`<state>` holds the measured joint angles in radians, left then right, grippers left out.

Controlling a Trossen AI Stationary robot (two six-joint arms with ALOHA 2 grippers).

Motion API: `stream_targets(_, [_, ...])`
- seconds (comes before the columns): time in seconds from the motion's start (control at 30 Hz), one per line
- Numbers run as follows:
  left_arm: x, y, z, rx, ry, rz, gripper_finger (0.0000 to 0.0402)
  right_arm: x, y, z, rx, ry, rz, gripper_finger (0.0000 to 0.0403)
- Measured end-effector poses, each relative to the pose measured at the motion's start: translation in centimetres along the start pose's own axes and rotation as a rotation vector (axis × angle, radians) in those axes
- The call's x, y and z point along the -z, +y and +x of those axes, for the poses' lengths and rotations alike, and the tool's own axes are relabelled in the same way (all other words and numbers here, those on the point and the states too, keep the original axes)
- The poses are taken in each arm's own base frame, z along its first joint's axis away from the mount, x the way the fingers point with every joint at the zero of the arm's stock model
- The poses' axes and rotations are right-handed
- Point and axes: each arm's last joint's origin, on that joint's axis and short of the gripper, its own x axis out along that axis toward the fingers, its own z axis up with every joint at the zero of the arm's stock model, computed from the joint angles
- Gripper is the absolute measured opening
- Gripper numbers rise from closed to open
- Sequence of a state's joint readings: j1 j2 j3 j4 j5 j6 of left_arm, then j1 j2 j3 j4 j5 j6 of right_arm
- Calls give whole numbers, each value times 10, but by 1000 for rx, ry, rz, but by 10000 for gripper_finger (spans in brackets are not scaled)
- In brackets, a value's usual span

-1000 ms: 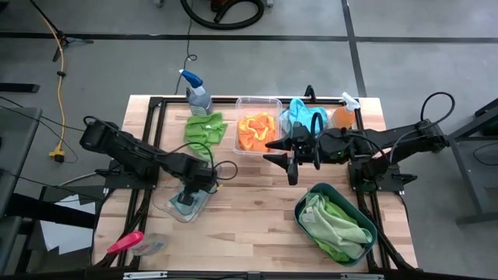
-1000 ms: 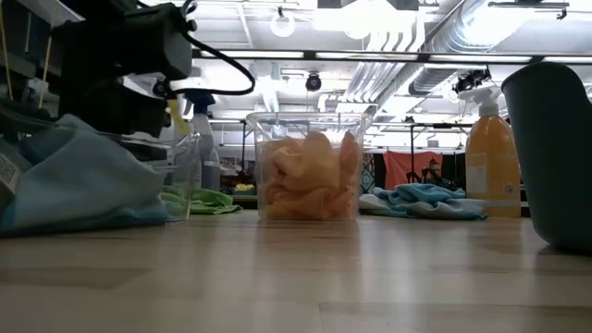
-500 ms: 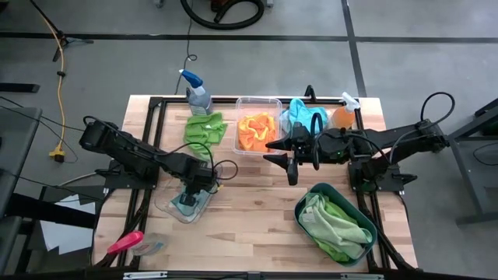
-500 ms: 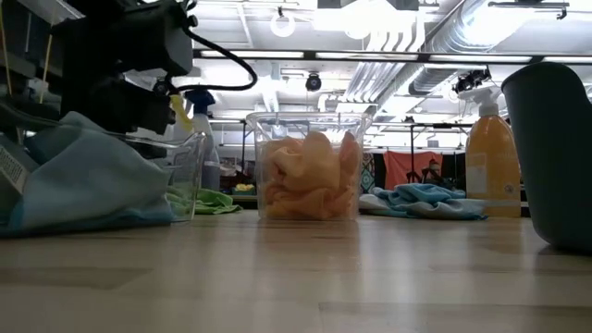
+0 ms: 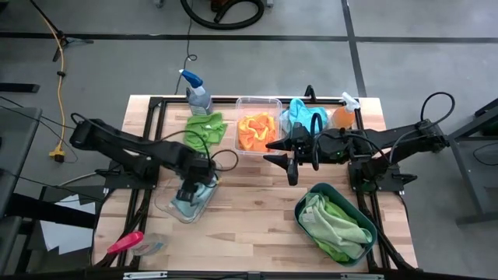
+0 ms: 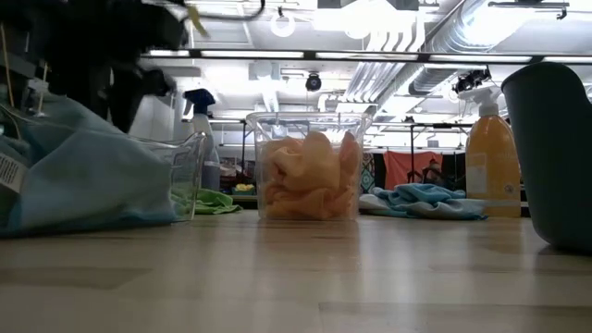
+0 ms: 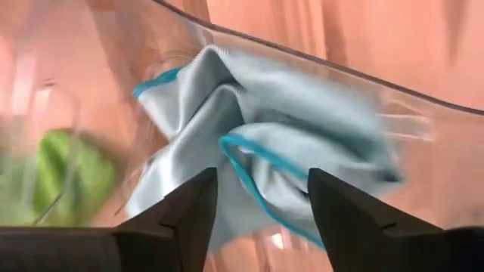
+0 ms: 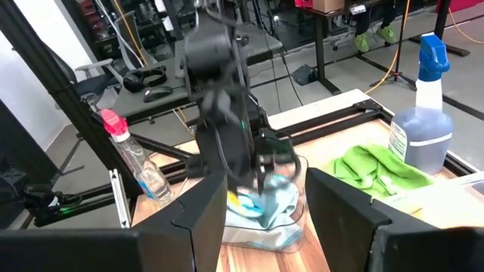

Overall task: Sort microfiber towel by color & place in baskets
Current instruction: Put the light blue towel into the bottom transparent bin, then put the blue microfiber towel into the bottom transparent bin

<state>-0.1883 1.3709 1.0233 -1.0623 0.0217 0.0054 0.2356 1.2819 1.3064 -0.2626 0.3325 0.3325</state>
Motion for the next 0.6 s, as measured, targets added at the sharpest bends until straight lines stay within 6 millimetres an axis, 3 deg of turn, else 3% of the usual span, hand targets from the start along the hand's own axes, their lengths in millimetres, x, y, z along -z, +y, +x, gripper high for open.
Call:
stream_targets(0.13, [4, -1, -40, 0, -19, -24, 212, 0, 0, 0, 0, 0, 0, 177])
stream_targets(0.27, [7, -2, -92, 8, -188, -95, 214, 0, 0, 0, 0, 0, 31, 177])
stream_targets(0.43, [12, 0, -161, -59, -680, -213, 214, 0, 0, 0, 0, -3, 20, 177])
stream_targets(0.6, [21, 4, -207, -174, -1170, -247, 214, -2, 0, 0, 18, -21, -4, 177])
